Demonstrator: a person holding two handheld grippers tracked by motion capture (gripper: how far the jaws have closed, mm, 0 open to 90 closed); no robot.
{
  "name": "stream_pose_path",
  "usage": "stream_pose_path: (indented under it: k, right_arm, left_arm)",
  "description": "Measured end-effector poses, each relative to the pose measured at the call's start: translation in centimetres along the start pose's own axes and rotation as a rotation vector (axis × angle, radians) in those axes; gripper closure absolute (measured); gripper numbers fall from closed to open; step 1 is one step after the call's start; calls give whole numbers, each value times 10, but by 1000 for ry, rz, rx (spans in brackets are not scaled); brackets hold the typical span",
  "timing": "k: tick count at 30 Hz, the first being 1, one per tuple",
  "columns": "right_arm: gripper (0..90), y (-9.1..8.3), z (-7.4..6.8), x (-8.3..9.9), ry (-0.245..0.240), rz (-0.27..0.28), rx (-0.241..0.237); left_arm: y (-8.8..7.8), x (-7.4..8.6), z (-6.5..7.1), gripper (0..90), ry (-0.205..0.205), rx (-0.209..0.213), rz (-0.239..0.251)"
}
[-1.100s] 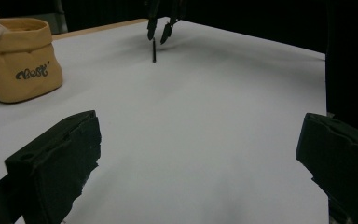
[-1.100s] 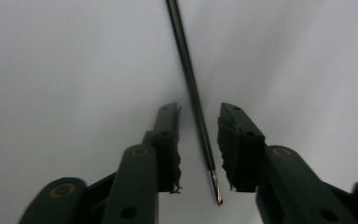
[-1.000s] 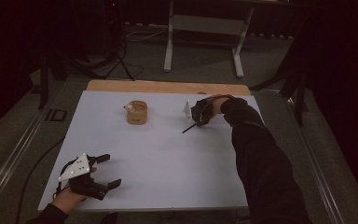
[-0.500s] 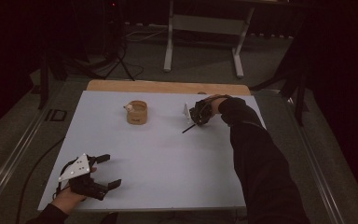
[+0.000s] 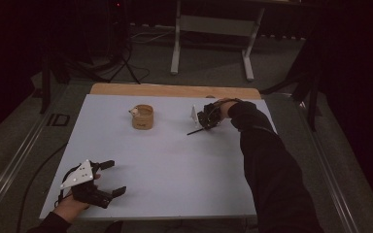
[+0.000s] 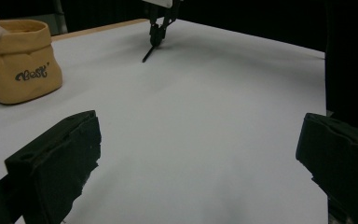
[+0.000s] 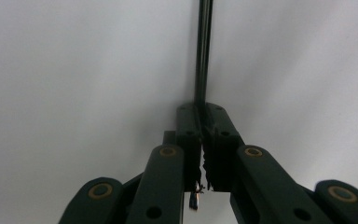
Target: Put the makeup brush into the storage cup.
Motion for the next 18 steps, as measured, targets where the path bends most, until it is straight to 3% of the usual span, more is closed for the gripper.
stream_pose_path:
  k: [7, 8, 18]
  right_arm:
    - [855, -12, -4, -1, 35, 24, -11]
    - [855, -16, -5, -1, 57, 38, -18]
    - [855, -41, -13, -6, 89, 69, 8]
  left_arm:
    - [0, -1, 1, 0, 6, -1, 0]
    - [0, -1, 1, 0, 6, -2, -1]
    - [3, -3, 2, 0, 20, 6, -7]
Point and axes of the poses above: each handheld gripper's, and its own axes: y roughly forward along the jaws, x roughly out of its underside, z roughly to its right, the point moved 2 cm from there along y, roughly forward along the jaws, and after that the axes turned 8 degrees about x, right-handed, at the moved point
